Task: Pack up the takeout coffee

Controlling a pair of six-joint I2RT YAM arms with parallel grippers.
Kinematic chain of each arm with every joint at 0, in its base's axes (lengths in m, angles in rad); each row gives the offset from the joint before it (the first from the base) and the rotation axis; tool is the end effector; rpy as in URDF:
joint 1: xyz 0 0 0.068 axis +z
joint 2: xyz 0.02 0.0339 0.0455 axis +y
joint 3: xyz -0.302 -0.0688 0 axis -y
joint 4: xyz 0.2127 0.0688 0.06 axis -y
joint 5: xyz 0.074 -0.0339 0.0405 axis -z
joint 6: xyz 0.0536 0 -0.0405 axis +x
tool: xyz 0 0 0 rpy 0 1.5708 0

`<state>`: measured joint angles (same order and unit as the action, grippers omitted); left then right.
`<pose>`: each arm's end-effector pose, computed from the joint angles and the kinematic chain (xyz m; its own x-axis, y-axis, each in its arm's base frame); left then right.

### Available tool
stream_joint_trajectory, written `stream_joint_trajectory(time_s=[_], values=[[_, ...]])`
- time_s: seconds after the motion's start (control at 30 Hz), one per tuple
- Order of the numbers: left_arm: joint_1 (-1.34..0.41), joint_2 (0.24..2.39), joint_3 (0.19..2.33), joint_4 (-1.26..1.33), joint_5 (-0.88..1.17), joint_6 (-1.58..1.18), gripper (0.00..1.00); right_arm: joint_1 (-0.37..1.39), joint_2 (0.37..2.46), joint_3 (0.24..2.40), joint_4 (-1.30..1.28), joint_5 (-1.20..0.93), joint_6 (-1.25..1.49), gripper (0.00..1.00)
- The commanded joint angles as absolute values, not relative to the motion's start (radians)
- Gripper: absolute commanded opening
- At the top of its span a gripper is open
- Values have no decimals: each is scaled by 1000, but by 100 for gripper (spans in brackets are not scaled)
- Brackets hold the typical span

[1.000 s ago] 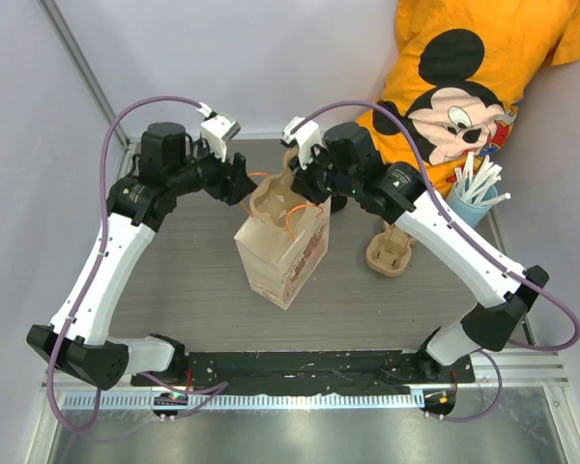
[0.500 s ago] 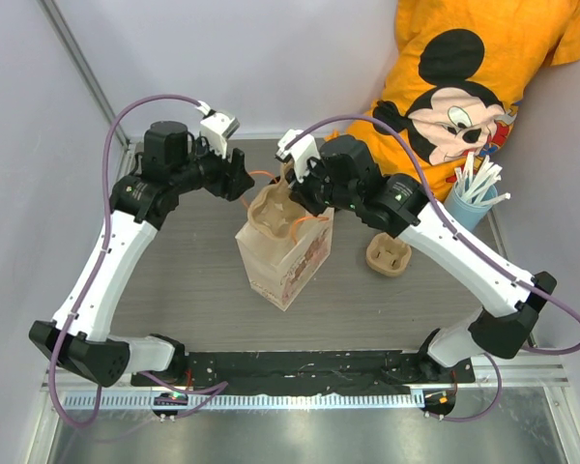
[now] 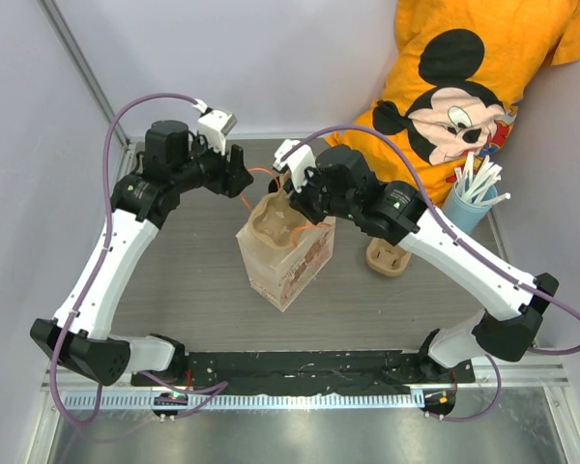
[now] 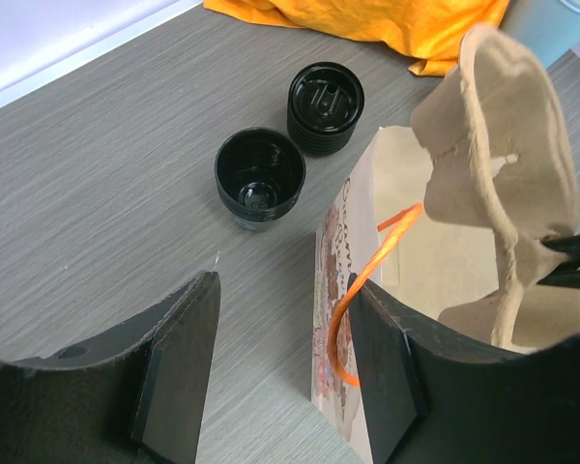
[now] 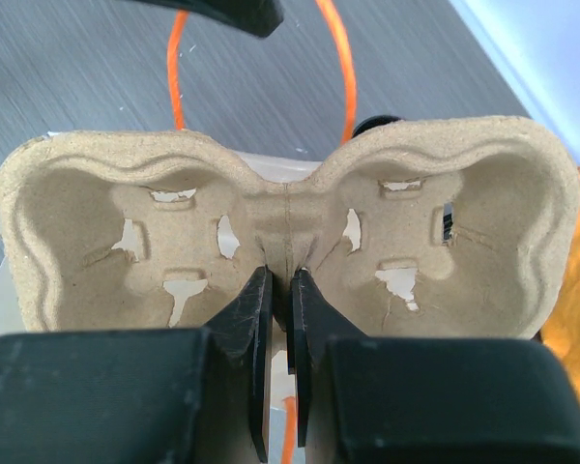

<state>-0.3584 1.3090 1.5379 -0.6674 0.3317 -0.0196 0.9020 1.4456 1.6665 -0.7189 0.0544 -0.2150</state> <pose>0.2264 -0.1034 0.4590 -0.4094 0.1336 -0.9025 0.5999 0.7848 -0.1560 0.1813 0.2247 0.4574 -0.1285 -0.5062 -0.8528 -0.7996 0.5615 -0.2128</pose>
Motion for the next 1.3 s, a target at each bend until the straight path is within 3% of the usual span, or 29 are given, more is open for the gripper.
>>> stream_joint_trajectory(time_s=[0.0,0.6,1.27], values=[[-351,1316,1529,-603,319,-44,59,910,1414,1658,-699,38,-176,1],[-331,1316,1514,-572,272,-87,57,910,1391,1598,-715,-12,-152,1],[-316,1312,1503,-561,405,-118,40,908,1434,1592,-676,80,-80,1]])
